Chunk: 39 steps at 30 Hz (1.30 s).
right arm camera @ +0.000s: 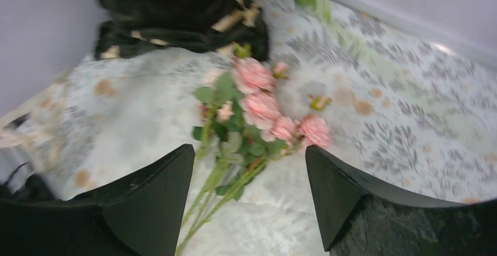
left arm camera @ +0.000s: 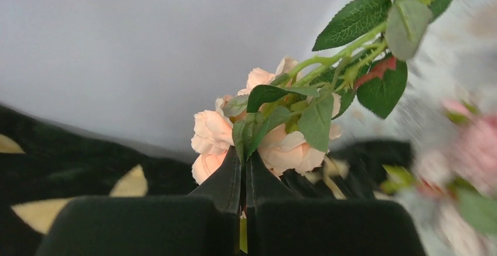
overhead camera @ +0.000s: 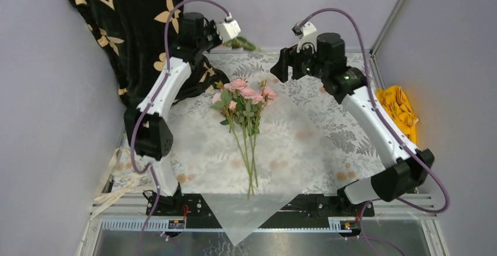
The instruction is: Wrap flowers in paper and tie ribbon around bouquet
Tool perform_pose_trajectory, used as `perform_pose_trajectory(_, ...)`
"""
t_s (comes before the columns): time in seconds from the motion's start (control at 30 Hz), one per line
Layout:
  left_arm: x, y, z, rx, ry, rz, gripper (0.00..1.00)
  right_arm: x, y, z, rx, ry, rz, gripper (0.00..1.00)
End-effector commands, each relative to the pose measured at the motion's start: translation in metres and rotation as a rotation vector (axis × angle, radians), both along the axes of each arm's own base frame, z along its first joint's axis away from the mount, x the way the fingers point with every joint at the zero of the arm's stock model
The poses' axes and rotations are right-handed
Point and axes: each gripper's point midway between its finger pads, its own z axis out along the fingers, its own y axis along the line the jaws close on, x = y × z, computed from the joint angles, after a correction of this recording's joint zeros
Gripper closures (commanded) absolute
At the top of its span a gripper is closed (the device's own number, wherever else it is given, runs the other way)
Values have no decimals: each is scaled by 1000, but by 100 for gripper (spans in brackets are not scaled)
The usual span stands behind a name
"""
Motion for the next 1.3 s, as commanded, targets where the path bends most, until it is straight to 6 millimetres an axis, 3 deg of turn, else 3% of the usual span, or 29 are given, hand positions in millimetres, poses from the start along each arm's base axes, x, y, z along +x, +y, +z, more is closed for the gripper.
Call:
perform_pose_trajectory(0.0, -76, 16, -30, 216, 175, -3, 100, -69, 17, 60, 51, -5, 309, 21)
perform_pose_trajectory(0.1, -115, 9, -19, 252, 209, -27, 100, -76, 22, 54, 70, 36, 346, 17)
perform_pose_trajectory(0.17, -149, -6, -16, 293, 256, -79, 100, -67, 27, 37, 84, 84, 331, 14)
perform_pose_trajectory(0.23, -181, -18, -15, 341, 279, -124, 100, -56, 33, 23, 78, 113, 333, 1)
perform_pose_trajectory(0.33, -213, -27, -15, 352, 316, -147, 100, -51, 53, 15, 147, 124, 409, 0)
perform_pose_trajectory(0.43, -227, -30, -10, 322, 324, -139, 100, -56, 69, -6, 152, 141, 490, 0)
perform_pose_trajectory(0.6, -237, -36, -1, 266, 321, -135, 100, -74, 83, -58, 161, 246, 603, 0)
perform_pose_trajectory(0.73, -240, -35, -9, 278, 336, -137, 100, -99, 89, -63, 233, 267, 704, 0)
perform_pose_trajectory(0.87, -239, -40, -10, 257, 337, -145, 100, -104, 96, -74, 236, 266, 675, 2)
perform_pose_trajectory(0.93, -239, -43, -5, 239, 330, -153, 100, -101, 100, -89, 219, 291, 642, 12)
perform_pose_trajectory(0.97, -238, -44, -3, 230, 330, -151, 100, -100, 102, -94, 225, 303, 632, 24)
perform_pose_trajectory(1.1, -234, -43, -4, 202, 348, -107, 100, -89, 109, -87, 326, 323, 533, 93)
perform_pose_trajectory(1.13, -233, -43, -5, 190, 357, -91, 100, -86, 109, -84, 362, 320, 491, 100)
perform_pose_trajectory(1.23, -225, -37, -9, 128, 385, 23, 100, -74, 109, -83, 456, 313, 333, 100)
perform_pose_trajectory(1.27, -223, -34, -11, 106, 394, 72, 35, -68, 108, -89, 468, 325, 244, 100)
